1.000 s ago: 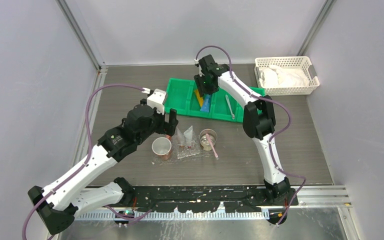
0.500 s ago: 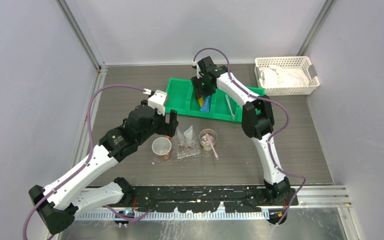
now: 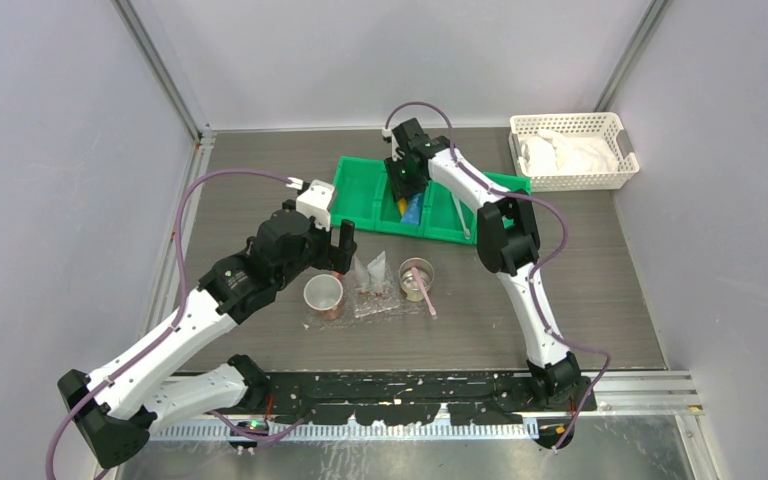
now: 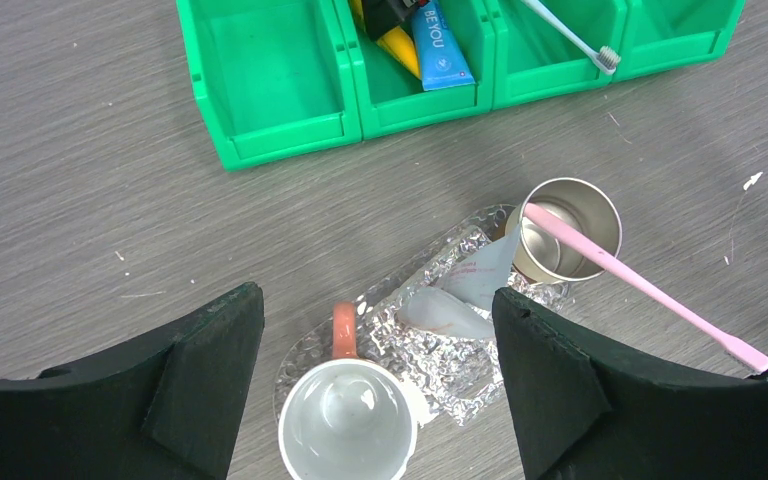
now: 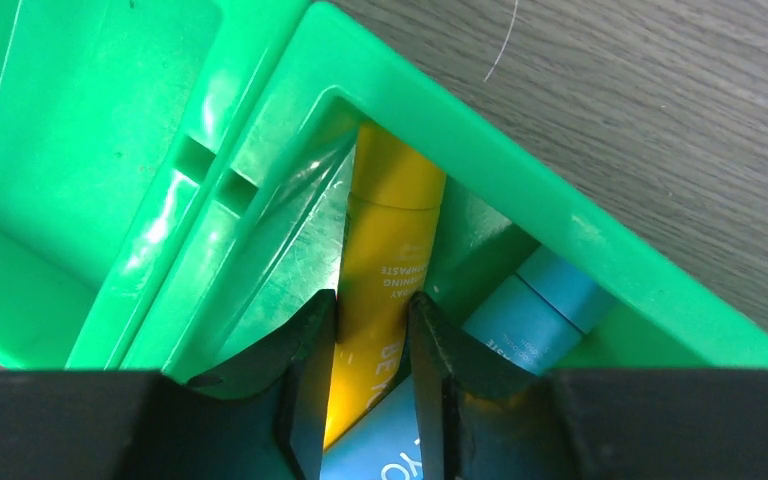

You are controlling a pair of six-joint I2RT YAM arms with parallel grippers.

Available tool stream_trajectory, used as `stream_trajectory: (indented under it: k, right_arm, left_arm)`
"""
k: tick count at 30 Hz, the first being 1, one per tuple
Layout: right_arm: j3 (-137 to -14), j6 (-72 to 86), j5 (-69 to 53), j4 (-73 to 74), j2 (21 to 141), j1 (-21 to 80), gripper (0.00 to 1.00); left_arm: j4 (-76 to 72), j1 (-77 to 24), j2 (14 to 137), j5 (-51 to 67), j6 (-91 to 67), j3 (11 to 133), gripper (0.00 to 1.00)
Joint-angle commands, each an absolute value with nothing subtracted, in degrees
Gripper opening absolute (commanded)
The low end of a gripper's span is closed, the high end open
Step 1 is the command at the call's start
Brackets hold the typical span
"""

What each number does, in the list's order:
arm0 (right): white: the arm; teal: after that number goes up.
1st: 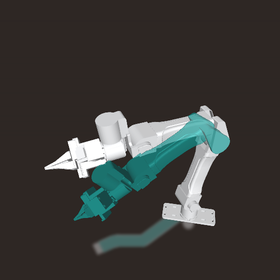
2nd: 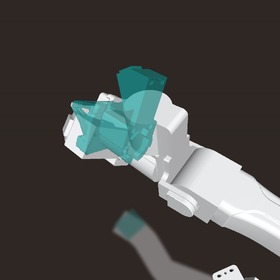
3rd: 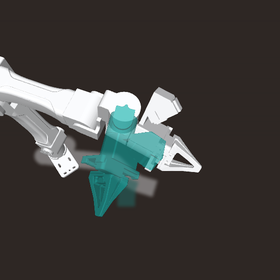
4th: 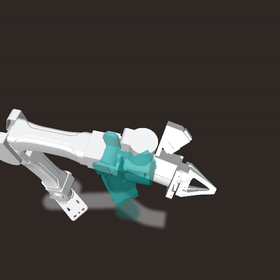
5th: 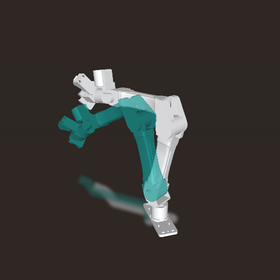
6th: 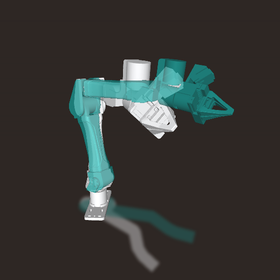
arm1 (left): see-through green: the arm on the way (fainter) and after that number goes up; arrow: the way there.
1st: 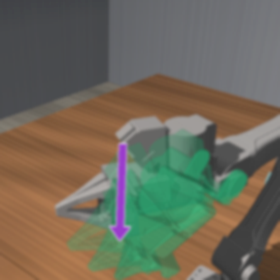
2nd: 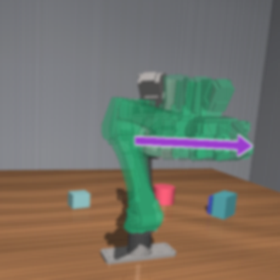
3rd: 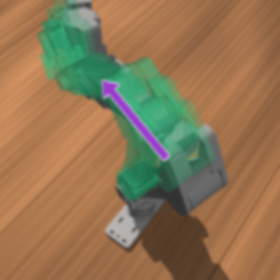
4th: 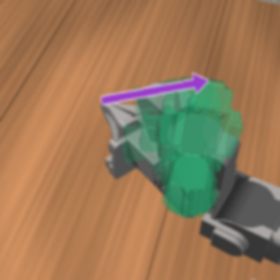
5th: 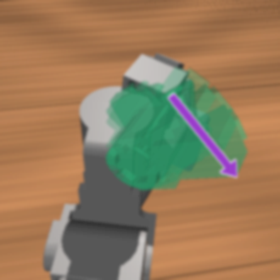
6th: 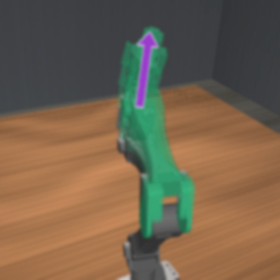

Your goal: Prepare toiletry sets of a toothbrush and toothpaste on the tray

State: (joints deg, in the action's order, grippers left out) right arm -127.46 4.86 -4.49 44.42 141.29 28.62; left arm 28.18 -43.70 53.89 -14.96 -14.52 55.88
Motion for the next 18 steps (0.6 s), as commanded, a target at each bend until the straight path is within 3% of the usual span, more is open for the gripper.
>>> stream_trajectory:
  k: [1, 3, 8, 12, 15, 18]
  right_arm:
    - [-128.31, 5.29, -2.23, 44.86, 142.49, 29.20, 0.38]
    - [-129.58, 3.44, 1.70, 46.69, 143.15, 29.99, 0.48]
    - [-128.39, 2.35, 7.11, 45.85, 144.21, 31.20, 0.47]
    - [-124.64, 3.66, 6.96, 41.91, 143.76, 31.32, 0.38]
    - [-122.37, 5.12, 6.69, 39.07, 142.35, 31.26, 0.23]
    - [-120.50, 6.31, 6.51, 36.55, 139.89, 31.20, 0.21]
  left_arm:
    - [27.73, -43.33, 53.48, -14.59, -14.57, 55.72, 0.85]
    - [27.76, -43.33, 53.36, -14.43, -14.74, 55.59, 0.85]
    - [27.58, -43.33, 52.87, -14.16, -15.00, 55.37, 0.85]
    - [27.83, -43.33, 52.52, -14.31, -14.98, 55.44, 0.85]
    - [28.25, -43.33, 52.32, -14.58, -14.86, 55.54, 0.85]
    - [28.52, -43.33, 52.01, -14.83, -14.77, 55.63, 0.85]
